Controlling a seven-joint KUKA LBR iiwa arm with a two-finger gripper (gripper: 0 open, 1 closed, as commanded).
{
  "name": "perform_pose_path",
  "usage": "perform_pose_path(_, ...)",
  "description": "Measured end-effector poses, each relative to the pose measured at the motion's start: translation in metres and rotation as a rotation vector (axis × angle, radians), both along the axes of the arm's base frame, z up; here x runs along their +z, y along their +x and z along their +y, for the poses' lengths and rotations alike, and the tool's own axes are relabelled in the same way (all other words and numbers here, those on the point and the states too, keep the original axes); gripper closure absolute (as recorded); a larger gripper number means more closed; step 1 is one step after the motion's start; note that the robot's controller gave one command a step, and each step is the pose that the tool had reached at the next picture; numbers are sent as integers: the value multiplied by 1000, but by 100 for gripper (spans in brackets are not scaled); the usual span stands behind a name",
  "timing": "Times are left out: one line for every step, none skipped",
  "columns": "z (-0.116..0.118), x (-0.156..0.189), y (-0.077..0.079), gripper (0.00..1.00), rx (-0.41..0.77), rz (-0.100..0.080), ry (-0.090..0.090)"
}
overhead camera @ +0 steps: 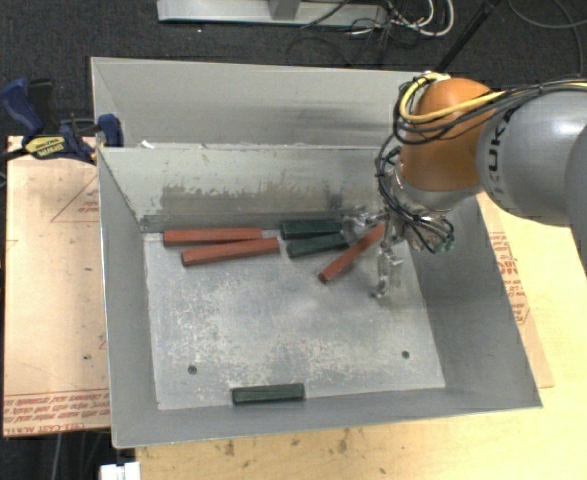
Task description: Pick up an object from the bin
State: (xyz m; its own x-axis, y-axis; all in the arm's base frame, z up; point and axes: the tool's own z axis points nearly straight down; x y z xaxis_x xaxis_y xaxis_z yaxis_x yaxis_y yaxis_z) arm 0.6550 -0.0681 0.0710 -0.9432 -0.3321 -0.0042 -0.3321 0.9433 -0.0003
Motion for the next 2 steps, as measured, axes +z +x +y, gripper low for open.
perform_pose_path(0,2,1,100,-1,-4,0)
perform_pose_path(0,0,0,0,-1,0,0)
